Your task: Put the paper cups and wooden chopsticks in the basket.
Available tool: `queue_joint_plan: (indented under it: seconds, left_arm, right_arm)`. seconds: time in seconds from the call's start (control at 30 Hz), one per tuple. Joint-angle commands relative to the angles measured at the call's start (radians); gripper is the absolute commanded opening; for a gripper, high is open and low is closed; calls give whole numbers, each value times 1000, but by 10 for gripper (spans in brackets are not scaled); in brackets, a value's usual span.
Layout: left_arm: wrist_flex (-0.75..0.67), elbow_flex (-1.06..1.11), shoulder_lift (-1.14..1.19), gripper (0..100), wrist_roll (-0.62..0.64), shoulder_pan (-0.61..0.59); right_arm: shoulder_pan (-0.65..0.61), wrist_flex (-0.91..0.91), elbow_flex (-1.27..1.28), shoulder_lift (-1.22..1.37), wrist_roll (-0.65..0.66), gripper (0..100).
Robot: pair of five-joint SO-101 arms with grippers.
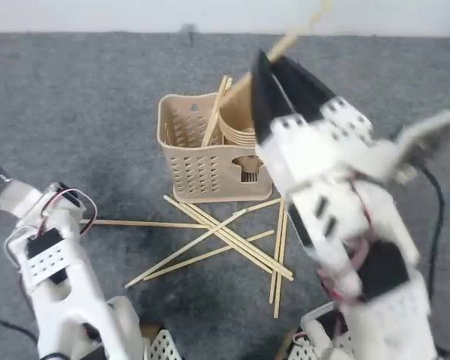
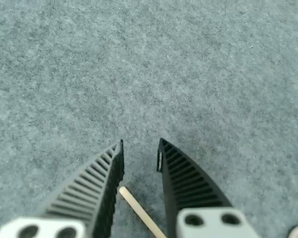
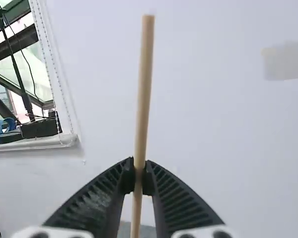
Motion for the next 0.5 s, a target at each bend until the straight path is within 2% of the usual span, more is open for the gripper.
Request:
queue_joint_plan:
  seconds: [0.0, 0.23, 0.47]
  left_arm:
    - [-28, -19, 3, 108, 3, 21]
    - [-28, -21, 3, 108, 3, 21]
    - [-28, -22, 3, 108, 3, 23]
  right_arm:
    - [-7, -136, -58, 136, -3, 9]
    - [-8, -206, -58, 367, -9, 9]
    - [-12, -108, -57, 492, -5, 10]
